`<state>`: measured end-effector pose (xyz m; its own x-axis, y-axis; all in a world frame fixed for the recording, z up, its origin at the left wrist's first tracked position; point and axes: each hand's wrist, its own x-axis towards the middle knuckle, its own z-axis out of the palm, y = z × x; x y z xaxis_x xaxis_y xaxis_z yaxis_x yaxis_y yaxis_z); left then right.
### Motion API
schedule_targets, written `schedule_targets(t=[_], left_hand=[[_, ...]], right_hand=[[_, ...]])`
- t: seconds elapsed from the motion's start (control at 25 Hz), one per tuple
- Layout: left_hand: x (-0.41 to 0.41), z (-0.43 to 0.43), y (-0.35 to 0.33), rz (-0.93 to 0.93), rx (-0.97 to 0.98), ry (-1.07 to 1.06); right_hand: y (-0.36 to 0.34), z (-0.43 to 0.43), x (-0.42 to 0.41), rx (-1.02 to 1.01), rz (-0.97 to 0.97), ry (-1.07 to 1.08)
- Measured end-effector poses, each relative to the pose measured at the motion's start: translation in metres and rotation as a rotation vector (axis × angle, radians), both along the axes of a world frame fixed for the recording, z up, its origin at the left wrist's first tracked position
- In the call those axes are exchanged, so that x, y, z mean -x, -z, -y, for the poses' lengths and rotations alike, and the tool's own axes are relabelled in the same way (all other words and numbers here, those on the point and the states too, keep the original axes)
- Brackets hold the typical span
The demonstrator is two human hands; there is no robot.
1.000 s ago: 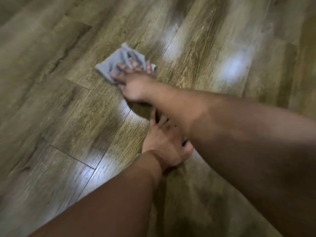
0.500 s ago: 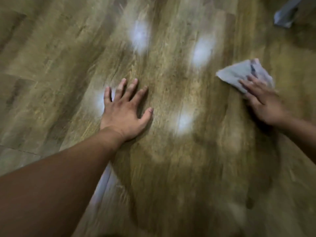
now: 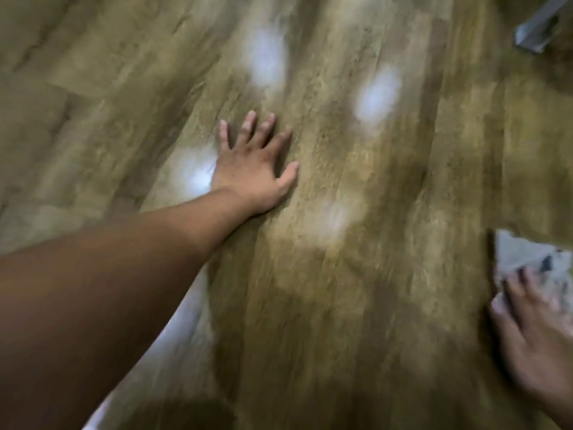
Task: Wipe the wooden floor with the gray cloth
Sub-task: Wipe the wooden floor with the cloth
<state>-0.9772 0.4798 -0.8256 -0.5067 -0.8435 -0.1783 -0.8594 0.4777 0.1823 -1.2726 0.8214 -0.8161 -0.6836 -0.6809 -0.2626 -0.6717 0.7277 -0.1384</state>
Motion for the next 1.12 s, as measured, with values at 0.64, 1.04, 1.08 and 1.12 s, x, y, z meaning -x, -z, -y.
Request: schedule_targets(t=[0.64,1.04,1.08,1.12], left_hand=[[-0.152,0.107,-0.074,0.205,-0.278,-0.071],[-0.17,0.095,-0.053,0.359,-0.157,-0.026],[-0.167,0.093,-0.049,0.457,-0.129,0.023],[-0.16,0.092,-0.05,0.543,-0.12,0.047]], right_hand=[[-0.012,0.359,-0.487,-0.041,0.094,-1.237],[0.001,0.191,-0.251,0.243,0.066,-1.227],[0.002,0.178,-0.221,0.26,0.055,-1.157],[0.003,0.173,-0.196,0.267,0.04,-1.068]])
